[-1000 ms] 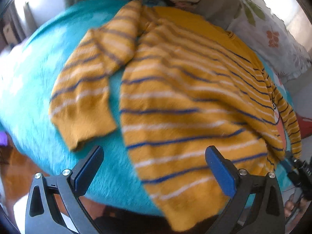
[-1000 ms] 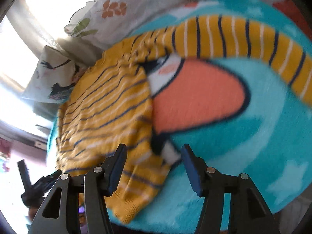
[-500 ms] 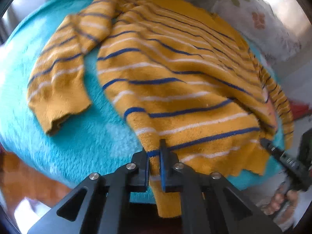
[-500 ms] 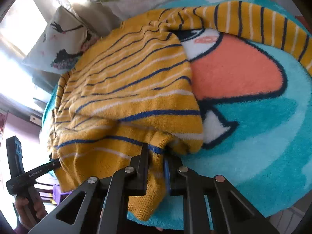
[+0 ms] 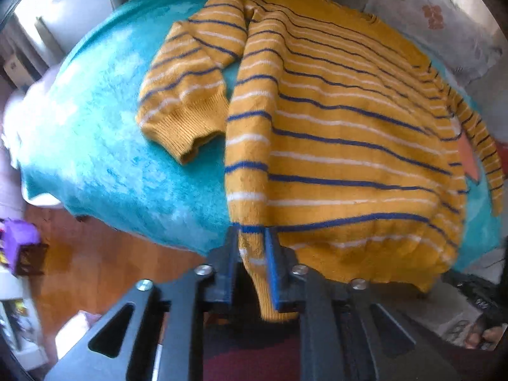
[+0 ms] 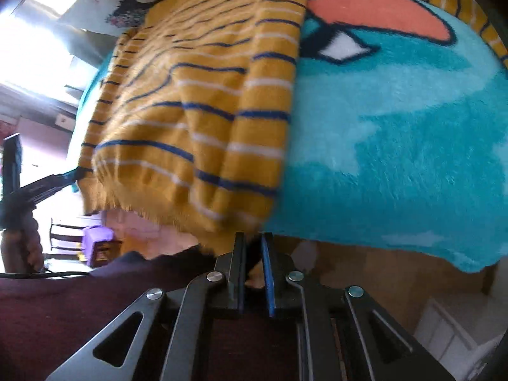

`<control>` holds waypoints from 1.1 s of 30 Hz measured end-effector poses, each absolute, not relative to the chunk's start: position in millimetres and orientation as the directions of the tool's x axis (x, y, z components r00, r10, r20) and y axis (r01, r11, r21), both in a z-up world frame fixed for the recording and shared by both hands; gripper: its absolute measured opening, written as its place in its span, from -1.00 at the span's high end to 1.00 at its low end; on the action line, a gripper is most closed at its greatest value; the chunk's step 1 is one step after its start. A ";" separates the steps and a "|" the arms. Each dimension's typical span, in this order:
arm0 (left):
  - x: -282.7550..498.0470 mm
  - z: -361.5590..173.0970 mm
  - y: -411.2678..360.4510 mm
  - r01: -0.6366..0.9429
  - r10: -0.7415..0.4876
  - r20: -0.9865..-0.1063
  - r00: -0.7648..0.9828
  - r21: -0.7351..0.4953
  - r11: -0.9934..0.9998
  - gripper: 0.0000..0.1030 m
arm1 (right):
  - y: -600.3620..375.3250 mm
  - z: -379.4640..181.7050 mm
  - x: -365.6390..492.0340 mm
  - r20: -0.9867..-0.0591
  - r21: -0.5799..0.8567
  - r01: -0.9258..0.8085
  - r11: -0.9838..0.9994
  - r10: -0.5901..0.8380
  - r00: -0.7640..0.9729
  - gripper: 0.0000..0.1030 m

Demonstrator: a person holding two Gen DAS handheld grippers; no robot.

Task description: Fold small clothes

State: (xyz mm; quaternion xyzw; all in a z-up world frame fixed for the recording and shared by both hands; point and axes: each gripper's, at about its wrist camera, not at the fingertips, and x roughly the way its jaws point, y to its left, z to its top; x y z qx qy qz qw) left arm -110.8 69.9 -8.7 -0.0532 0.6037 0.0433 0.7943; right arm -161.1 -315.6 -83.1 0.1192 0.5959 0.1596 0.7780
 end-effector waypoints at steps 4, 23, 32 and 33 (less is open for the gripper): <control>-93.5 8.0 55.5 -0.115 0.030 -0.943 0.333 -0.009 0.993 0.01 | -324.7 -60.1 -151.8 -0.875 0.344 -0.098 0.934 0.357 0.328 0.46; -5.7 32.8 7.1 0.082 -0.024 -0.888 0.459 0.016 0.996 -0.31 | -242.7 10.9 -34.4 -0.802 0.172 -0.002 0.985 0.141 0.580 -0.33; -0.2 22.6 29.8 0.117 -0.074 -0.906 0.417 -0.028 0.993 -0.32 | -203.9 -8.9 -22.0 -0.839 0.128 0.025 0.991 0.095 0.536 -0.34; 0.9 22.4 31.7 0.119 -0.076 -0.906 0.416 -0.029 0.992 -0.33 | -200.9 -9.4 -21.7 -0.840 0.124 0.027 0.992 0.090 0.535 -0.35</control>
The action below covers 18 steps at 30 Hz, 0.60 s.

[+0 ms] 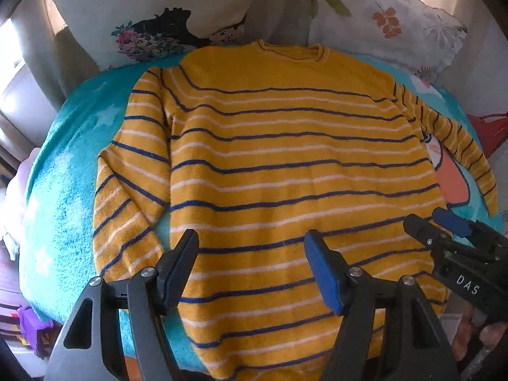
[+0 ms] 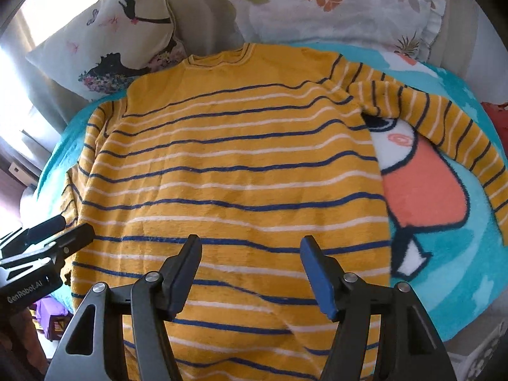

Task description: Fold small clothes

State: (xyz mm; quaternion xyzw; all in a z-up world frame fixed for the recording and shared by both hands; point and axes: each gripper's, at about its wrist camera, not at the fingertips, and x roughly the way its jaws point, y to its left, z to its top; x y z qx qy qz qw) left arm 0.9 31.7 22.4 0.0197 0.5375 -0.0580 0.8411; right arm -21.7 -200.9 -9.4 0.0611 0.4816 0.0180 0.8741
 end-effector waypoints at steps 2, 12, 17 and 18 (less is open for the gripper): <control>2.8 22.0 34.9 0.125 -0.081 -0.908 0.412 -0.032 0.992 -0.34 | -196.8 -9.8 -21.2 -0.842 0.121 0.033 0.992 0.085 0.533 -0.37; 10.9 17.3 44.7 0.159 -0.107 -0.916 0.387 -0.048 0.986 -0.34 | -185.5 -16.1 -17.9 -0.859 0.108 0.067 0.992 0.059 0.509 -0.39; 14.2 13.2 52.4 0.160 -0.118 -0.920 0.373 -0.061 0.985 -0.35 | -180.0 -18.2 -16.6 -0.865 0.099 0.076 0.992 0.049 0.500 -0.42; 15.4 12.1 57.2 0.154 -0.119 -0.921 0.372 -0.065 0.986 -0.36 | -178.4 -19.0 -16.0 -0.867 0.098 0.076 0.992 0.048 0.496 -0.42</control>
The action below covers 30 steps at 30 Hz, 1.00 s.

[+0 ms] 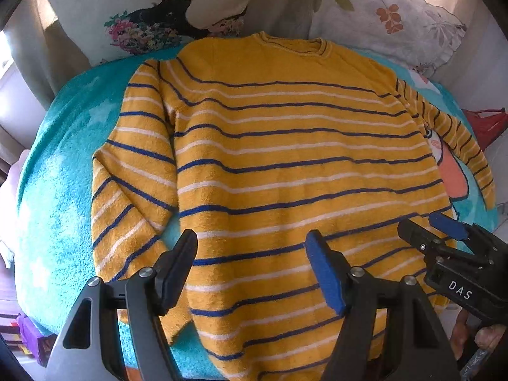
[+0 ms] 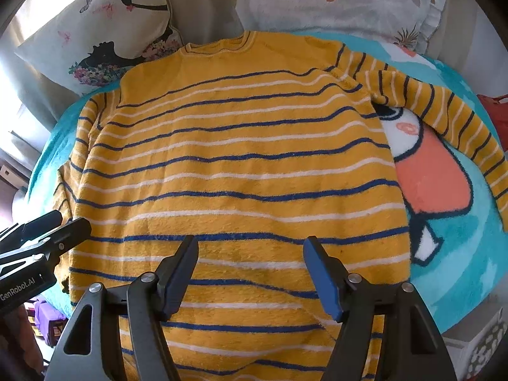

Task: Fold small clothes
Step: 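Grasp the sleeve cuff nearest the left tool with the left tool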

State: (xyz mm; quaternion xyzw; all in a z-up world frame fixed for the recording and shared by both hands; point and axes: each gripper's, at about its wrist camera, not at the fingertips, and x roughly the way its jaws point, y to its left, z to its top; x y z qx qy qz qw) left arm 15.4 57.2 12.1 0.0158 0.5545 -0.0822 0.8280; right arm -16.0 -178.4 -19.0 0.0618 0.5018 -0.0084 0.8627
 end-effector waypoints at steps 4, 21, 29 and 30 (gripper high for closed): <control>21.4 10.9 93.0 0.074 -0.078 -0.916 0.394 -0.053 0.996 -0.36 | -170.6 -20.6 -14.1 -0.871 0.090 0.070 0.993 0.044 0.489 -0.43; 28.9 -27.2 209.5 -0.075 -0.185 -0.909 0.374 -0.229 0.971 0.81 | -136.0 -32.7 -2.2 -0.894 0.049 0.034 0.998 0.028 0.447 -0.46; 38.5 -16.0 325.4 -0.414 0.005 -0.914 0.405 -0.178 0.893 0.83 | -130.7 -26.8 -3.7 -0.886 0.043 0.035 0.998 0.022 0.464 -0.46; 38.1 -15.4 338.7 -0.443 0.017 -0.915 0.404 -0.179 0.879 0.72 | -129.0 -26.5 -3.4 -0.886 0.039 0.028 0.999 0.022 0.464 -0.46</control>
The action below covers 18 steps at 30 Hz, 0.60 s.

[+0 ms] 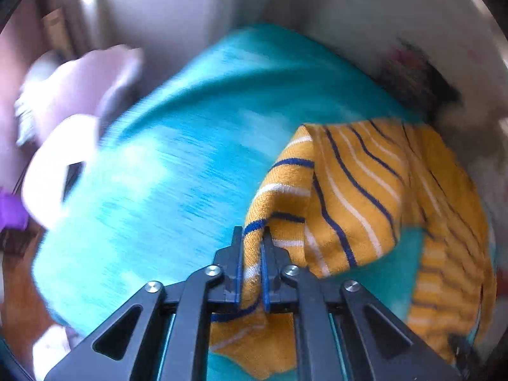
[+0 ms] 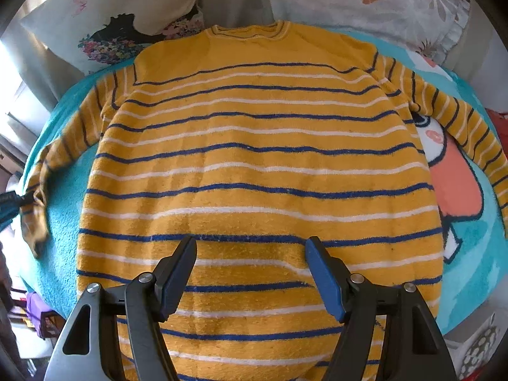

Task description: Fold small clothes

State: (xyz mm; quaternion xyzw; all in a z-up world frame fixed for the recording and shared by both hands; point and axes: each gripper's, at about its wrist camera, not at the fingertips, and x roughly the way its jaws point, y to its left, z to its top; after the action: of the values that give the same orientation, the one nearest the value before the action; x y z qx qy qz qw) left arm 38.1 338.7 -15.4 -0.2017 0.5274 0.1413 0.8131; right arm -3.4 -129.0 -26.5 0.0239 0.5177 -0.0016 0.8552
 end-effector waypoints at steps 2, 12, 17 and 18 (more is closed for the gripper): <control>33.7 -11.3 362.7 -0.497 0.024 -0.908 0.418 -0.206 0.843 0.47 | -122.0 -24.7 -1.8 -0.886 0.025 -0.001 1.000 0.023 0.464 -0.46; -28.9 0.3 395.2 -0.599 0.090 -0.893 0.440 -0.218 0.770 -0.10 | 10.9 7.8 19.1 -0.849 0.038 -0.480 0.876 0.282 0.447 -0.46; -66.8 -6.9 400.0 -0.641 0.073 -0.904 0.421 -0.239 0.730 -0.10 | 113.6 2.8 25.2 -0.829 0.139 -0.695 0.706 0.466 0.308 -0.46; -75.1 -7.2 400.3 -0.647 0.070 -0.906 0.417 -0.242 0.723 -0.10 | 128.5 -1.2 24.4 -0.829 0.147 -0.716 0.683 0.479 0.287 -0.46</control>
State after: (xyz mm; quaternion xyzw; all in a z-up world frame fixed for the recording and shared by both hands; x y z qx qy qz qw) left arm -75.1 400.3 -7.2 -0.2946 0.4899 0.2272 0.7884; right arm 24.4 128.5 -1.2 -0.1278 0.4628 0.3773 0.7919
